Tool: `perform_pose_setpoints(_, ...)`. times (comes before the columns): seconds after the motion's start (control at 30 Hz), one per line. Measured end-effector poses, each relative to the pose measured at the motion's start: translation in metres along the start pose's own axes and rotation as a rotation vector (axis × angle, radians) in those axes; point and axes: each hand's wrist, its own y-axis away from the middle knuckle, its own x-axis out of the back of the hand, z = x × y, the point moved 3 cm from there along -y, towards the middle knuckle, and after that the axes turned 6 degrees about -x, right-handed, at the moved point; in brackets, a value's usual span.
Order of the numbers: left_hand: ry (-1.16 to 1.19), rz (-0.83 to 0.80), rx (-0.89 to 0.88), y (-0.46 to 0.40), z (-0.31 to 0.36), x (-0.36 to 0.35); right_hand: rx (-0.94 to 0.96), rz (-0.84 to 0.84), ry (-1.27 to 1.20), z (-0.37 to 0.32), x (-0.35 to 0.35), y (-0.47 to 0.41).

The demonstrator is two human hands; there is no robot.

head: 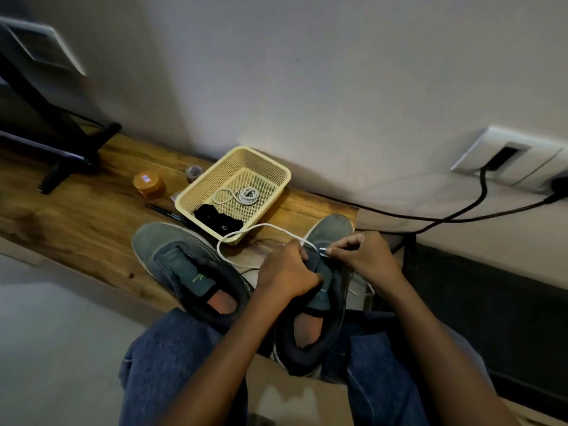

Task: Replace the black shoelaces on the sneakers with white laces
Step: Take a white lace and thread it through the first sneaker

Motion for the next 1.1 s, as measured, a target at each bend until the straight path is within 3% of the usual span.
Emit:
perform_pose_setpoints(0.37, 0.167, -0.027, -0.086, -0.008, -0.015, 0.014, 0.033, -0.05, 0.132, -0.001, -0.015, -0.001)
perform_pose_setpoints(0.77, 0.322, -0.082, -0.014, -0.014, -0.021, 0.015, 0.134, 0.047, 0.266, 0.0, -0.031, 0.002)
perform_pose_setpoints(1.1, 0.312, -0.083, -0.042, -0.014, -0.02, 0.013, 0.166, 0.099, 0.371, 0.002, -0.035, 0.0)
